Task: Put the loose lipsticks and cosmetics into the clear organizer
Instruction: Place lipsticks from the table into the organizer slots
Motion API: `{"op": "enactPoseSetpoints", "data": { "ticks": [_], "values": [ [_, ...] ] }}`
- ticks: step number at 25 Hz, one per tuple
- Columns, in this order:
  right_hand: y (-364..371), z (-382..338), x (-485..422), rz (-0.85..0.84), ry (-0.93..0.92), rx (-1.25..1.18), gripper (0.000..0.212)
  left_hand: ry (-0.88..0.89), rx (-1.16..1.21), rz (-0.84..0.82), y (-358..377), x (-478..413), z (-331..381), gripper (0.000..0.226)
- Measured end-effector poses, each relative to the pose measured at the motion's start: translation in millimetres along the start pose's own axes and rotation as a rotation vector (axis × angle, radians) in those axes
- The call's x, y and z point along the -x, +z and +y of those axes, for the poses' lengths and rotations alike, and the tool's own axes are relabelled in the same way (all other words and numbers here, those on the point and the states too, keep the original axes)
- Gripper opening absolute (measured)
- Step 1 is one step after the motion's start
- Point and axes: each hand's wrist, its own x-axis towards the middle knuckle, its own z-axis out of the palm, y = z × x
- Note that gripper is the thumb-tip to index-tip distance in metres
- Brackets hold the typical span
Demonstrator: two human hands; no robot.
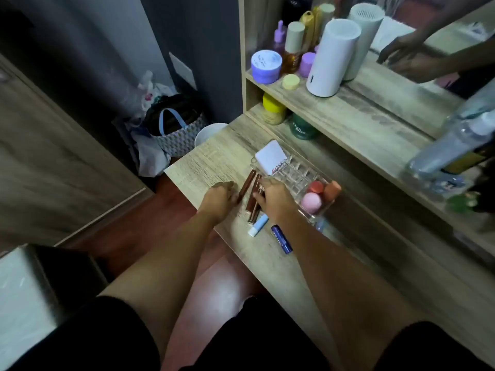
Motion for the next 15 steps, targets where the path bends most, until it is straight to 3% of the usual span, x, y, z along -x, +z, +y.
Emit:
{"op": "enactPoseSetpoints", "data": {
  "ticks": [15],
  "values": [
    [7.2,-18.7,-48.8,0.024,0.111,0.227,0.033,-0.095,0.115,0.008,-0.2,-36.6,-14.4,0.024]
  ]
}}
